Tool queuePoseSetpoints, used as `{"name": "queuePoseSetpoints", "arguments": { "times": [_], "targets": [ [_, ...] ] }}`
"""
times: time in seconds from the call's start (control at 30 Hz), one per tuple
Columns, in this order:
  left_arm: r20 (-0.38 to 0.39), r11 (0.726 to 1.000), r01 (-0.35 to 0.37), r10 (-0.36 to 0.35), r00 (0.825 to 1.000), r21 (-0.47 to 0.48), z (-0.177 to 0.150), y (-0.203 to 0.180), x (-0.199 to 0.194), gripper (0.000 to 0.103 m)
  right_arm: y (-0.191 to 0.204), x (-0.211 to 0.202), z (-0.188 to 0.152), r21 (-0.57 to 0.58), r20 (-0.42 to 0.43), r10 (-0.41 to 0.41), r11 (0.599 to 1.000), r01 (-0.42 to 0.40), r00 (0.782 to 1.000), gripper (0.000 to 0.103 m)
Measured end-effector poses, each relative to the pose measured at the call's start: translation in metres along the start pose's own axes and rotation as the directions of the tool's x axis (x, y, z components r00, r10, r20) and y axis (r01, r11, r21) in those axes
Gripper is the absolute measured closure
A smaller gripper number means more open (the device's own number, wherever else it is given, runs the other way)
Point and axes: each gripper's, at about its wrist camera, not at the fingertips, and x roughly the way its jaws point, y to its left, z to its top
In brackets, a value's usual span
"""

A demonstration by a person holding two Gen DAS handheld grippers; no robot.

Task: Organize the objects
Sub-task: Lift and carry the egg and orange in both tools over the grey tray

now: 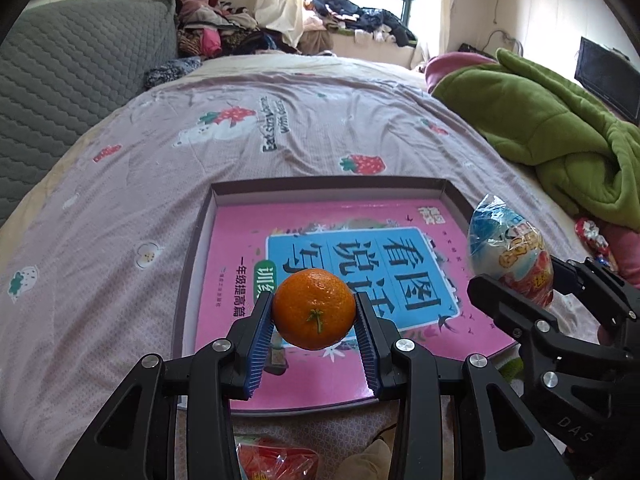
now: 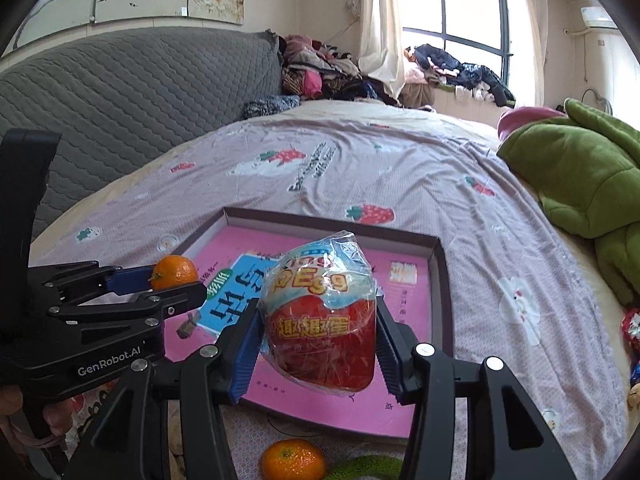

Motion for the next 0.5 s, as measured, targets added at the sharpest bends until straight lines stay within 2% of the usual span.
{"name": "queuePoseSetpoints", "arguments": {
  "times": [0.4, 0.5],
  "targets": [
    [-0.132, 0.999, 0.01, -0.005, 0.991, 0.035, -0.003, -0.005, 0.036, 0.062, -0.007, 0.041, -0.017, 0.017, -0.147, -0.025, 0.999, 0.028, 0.989, 0.051],
    [-0.15, 0.999, -0.007, 0.013, 0.989, 0.042, -0.005, -0.004, 0.043, 0.062, -0.008, 0.047, -0.022, 0.018, -0.175, -0.038, 0.999, 0.041, 0.984, 0.051]
  ]
}}
